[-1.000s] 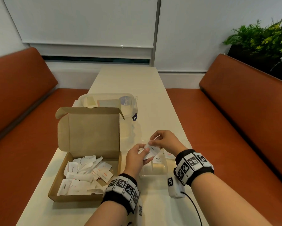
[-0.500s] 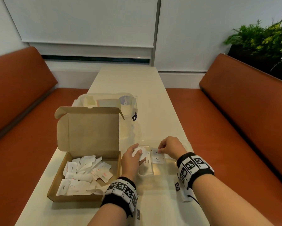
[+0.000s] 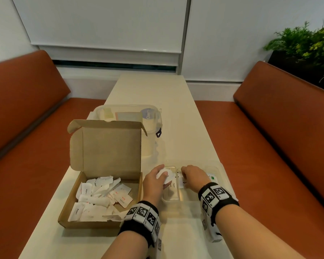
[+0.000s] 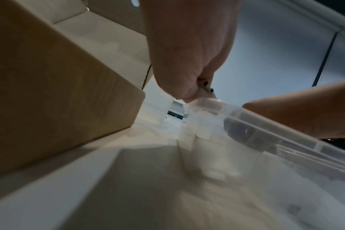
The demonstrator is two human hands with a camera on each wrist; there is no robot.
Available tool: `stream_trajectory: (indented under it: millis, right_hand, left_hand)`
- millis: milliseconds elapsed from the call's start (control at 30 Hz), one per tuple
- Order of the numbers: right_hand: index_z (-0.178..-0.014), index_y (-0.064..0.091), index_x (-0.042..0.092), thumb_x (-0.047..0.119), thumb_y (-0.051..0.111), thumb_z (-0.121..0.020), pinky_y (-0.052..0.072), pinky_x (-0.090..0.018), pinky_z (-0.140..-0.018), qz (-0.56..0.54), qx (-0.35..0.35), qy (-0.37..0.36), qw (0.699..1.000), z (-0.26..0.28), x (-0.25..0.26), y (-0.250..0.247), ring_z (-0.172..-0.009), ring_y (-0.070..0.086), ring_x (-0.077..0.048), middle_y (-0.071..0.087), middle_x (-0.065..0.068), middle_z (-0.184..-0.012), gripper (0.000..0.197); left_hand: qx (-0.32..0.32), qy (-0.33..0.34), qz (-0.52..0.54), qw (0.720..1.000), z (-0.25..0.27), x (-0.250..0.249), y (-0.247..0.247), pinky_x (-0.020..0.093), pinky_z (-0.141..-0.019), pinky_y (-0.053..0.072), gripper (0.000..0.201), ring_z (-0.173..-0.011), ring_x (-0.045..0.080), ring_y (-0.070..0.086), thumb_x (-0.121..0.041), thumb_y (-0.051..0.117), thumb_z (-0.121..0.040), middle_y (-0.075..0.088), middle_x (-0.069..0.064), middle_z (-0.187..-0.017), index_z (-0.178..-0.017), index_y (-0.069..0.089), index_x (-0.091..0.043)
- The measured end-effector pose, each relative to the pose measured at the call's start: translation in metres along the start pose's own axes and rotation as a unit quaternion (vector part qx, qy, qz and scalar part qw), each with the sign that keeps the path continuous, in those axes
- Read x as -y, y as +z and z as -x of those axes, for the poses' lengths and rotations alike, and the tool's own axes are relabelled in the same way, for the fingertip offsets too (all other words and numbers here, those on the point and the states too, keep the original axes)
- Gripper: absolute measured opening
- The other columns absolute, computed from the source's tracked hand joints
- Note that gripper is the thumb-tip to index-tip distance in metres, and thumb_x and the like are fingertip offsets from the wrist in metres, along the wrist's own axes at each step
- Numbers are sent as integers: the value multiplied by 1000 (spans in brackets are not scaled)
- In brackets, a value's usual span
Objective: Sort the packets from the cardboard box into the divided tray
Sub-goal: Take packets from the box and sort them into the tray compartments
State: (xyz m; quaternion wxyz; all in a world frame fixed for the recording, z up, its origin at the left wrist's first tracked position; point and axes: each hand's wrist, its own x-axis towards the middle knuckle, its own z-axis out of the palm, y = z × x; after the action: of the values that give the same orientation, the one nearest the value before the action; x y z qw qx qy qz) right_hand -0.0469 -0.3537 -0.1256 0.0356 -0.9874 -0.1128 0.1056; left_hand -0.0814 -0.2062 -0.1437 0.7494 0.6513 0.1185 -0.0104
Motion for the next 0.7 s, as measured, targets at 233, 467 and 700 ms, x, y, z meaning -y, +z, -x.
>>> stream_trajectory:
  millis: [233, 467, 700]
  right_hand:
    - [-60, 25, 20, 6, 47, -90, 34, -27, -67, 5, -17, 11, 1000, -5, -2, 2, -76, 43, -18, 60, -13, -98, 40]
    - [-68, 37, 16, 5, 47, -90, 34, -27, -67, -23, -15, 35, 999, -2, 1, 0, -77, 45, -19, 50, -7, -88, 27]
    - [-81, 61, 5, 29, 62, -89, 48, -22, -54, -400, -59, 62, 913, 5, 17, -19, -61, 57, -14, 62, -3, -71, 25]
  left_hand:
    - [8, -11, -18, 1000, -2, -1, -1, 17, -64, 57, 32, -107, 20, 56, -1, 54, -94, 52, 5, -119, -125, 59, -6]
    - [15, -8, -16, 1000, -3, -1, -3, 16, -64, 56, 30, -99, 14, 58, -2, 55, -93, 54, 4, -117, -123, 60, -7]
    - [15, -24, 43, 999, 0, -5, -1, 23, -67, 58, 15, -96, 22, 65, -6, 59, -92, 62, 8, -108, -101, 68, -12]
